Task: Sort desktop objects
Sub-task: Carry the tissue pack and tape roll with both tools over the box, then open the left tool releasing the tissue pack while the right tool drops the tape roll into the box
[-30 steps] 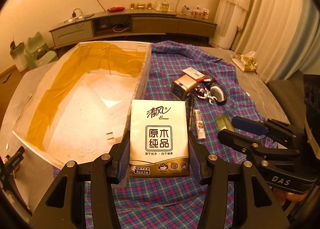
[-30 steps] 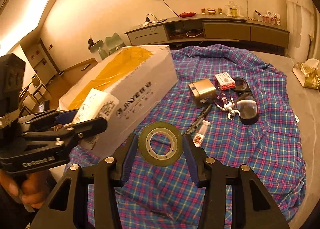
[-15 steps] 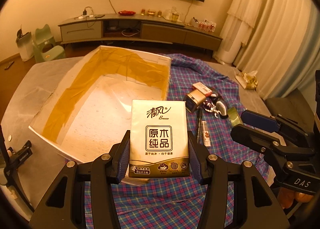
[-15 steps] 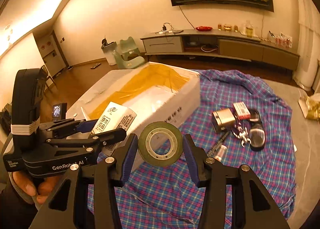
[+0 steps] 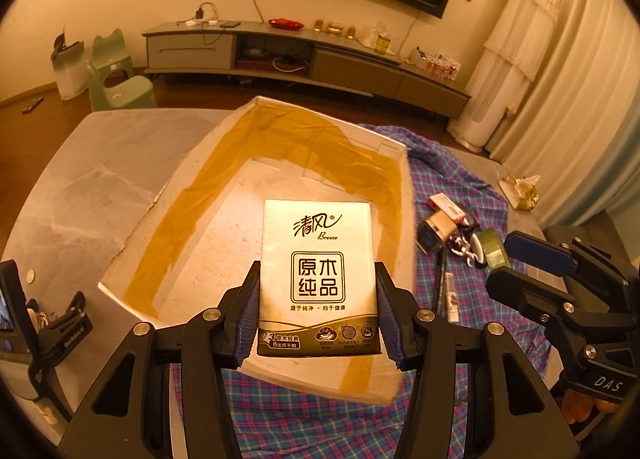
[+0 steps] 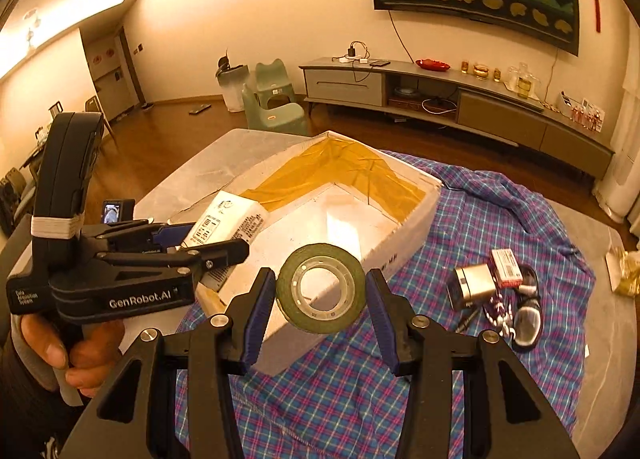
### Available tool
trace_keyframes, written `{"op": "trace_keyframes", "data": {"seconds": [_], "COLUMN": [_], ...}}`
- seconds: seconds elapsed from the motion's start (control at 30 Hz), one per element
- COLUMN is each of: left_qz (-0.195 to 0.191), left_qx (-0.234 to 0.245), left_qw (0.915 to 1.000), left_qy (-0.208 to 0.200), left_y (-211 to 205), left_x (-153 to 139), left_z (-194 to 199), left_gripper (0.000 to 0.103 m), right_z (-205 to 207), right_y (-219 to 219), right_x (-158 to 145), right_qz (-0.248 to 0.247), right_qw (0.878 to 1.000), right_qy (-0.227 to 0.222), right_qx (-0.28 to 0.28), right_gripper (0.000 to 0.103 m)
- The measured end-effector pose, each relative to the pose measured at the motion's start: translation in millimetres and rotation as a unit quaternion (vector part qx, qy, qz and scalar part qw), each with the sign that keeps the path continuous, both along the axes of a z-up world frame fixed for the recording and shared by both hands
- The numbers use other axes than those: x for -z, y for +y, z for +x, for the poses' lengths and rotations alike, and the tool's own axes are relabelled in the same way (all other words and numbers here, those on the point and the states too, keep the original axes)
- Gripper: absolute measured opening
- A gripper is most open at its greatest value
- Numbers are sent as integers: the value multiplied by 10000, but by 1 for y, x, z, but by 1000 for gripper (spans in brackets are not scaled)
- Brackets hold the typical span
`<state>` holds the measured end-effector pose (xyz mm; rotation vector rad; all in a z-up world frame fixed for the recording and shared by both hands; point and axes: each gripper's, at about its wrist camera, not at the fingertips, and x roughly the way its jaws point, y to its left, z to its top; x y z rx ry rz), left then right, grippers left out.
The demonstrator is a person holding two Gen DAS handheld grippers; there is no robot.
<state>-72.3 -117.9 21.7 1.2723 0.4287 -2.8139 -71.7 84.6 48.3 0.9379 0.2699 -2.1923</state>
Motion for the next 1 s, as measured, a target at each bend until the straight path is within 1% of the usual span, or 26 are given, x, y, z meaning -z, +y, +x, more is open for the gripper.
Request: {"op": "trace_keyframes", "data": {"seconds": [0.07,0.3,0.47,0.53,0.73,0.87,1.0], "left_qz": [26,-74,97,139,288,268,257], "left_qx": [-31,-115,-190,-204,-186,-177,-250], "left_qw": [10000,9994,9988,9984,9974,9968,9951], "left_qy": [-42,-318,-432,-510,-627,-732,-923], "left_y": [-7,-29,-47,-53,-60,-62,-66], "left_x": [2,18,32,38,43,47,56], "left_z": [-6,-29,-36,-40,-50,-56,-62], "left_gripper": [54,54,54,54,54,54,54], "right_z": [-5,-28,-46,-53,-75,-92,-112], "right_y": [-8,-40,-63,-73,-106,-125,-136], "right_x": [1,9,23,30,50,64,75], "right_qz": [64,458,780,932,1389,1711,1954], "right_qw": [10000,9988,9967,9953,9897,9843,9792], "right_qy": [-14,-41,-132,-149,-198,-302,-469], "right_qx": [-25,-152,-208,-235,-293,-323,-274], "right_gripper": [48,48,48,48,48,48,48]}}
